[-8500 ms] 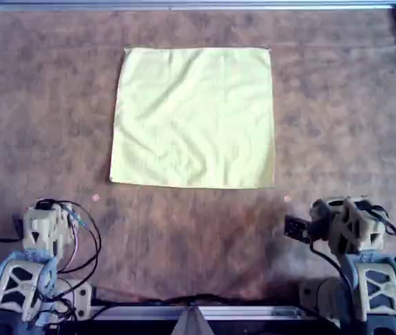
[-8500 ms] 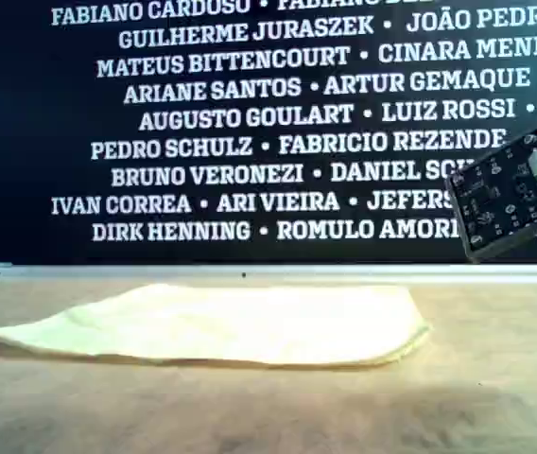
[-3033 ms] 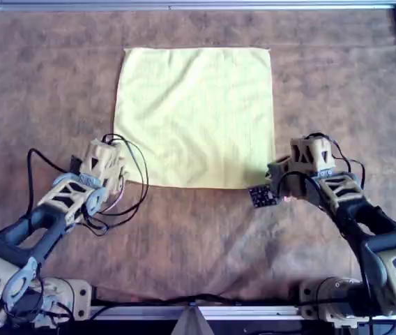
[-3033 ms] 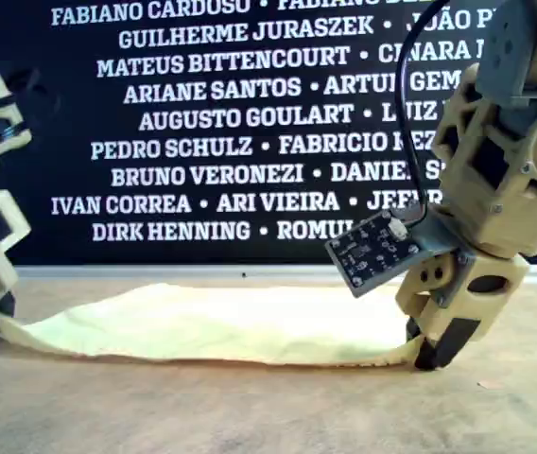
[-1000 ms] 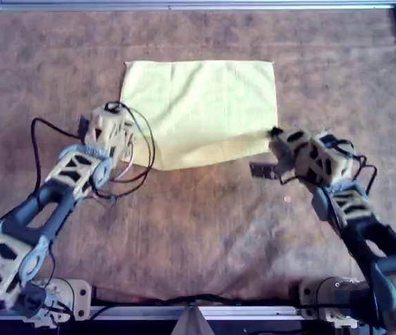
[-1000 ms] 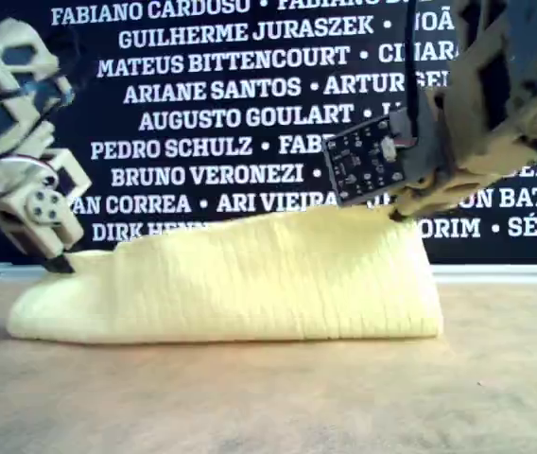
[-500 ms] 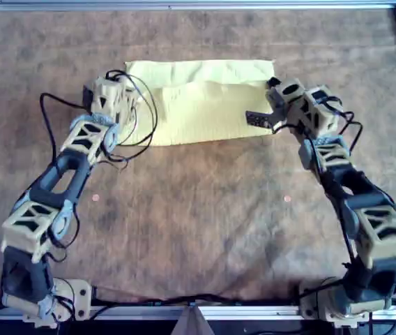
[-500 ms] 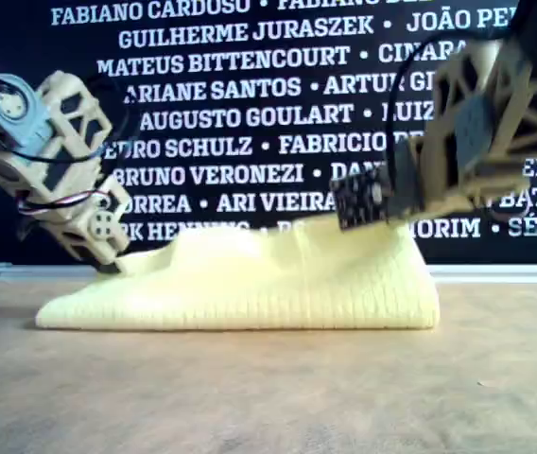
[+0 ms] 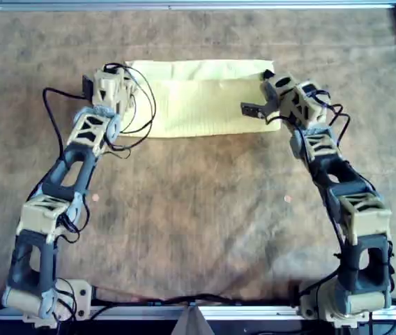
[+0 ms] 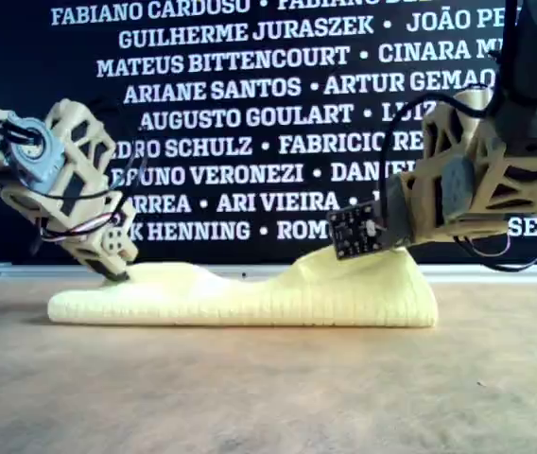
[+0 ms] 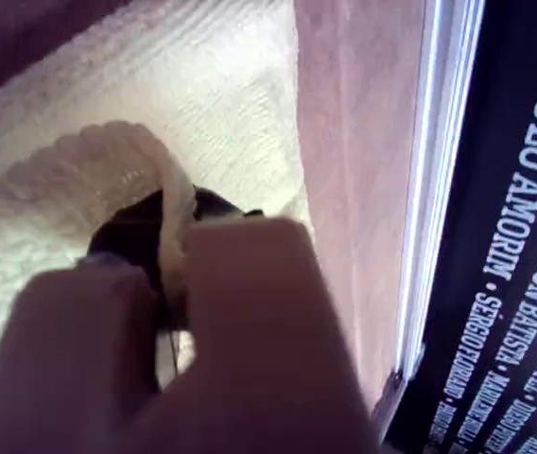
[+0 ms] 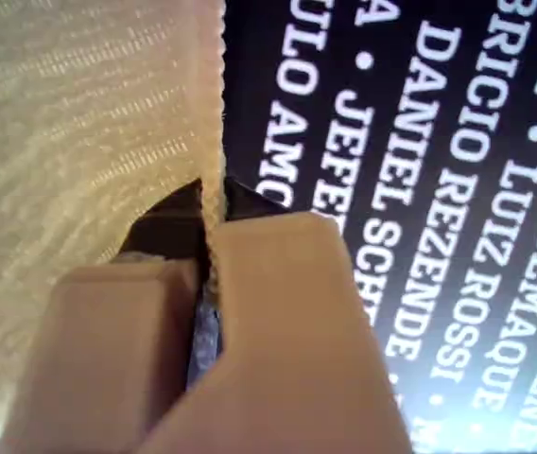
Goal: Fold a cloth
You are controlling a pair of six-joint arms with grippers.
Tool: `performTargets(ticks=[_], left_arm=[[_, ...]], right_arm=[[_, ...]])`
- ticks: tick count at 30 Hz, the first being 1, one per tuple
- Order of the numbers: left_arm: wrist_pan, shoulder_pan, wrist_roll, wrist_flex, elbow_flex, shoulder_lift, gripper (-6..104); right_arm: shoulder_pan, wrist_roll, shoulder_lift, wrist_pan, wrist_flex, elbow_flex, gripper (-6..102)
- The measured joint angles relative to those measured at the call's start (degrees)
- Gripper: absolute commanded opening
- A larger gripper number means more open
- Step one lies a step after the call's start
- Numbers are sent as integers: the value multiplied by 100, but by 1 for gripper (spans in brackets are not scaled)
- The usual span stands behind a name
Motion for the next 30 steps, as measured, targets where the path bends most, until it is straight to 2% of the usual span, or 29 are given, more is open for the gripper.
performTargets(ticks=[9,13,15,17,22,24,27,30], left_arm=[[0,18,0,0,-501,-281,0],[0,18,0,0,-738,-589,0],[0,18,0,0,-888,-712,3],[9,18,0,0,-1081,-782,11],[-9,18,0,0,-1433,-879,42],[-9,44,0,0,-1433,-896,52],[-9,114,0,0,-1433,-905,60],[-9,132,0,0,-1433,-896,65]], right_arm=[[-62,-18,-501,-44,0,-773,-2],[-229,-18,-712,53,0,-1169,-1],[-272,-18,-844,26,0,-1327,1],[-281,9,-896,62,0,-1354,8],[-264,18,-888,62,0,-1362,37],[-264,18,-888,62,0,-1362,45],[-272,0,-896,62,0,-1354,53],[-290,0,-888,62,0,-1362,56]])
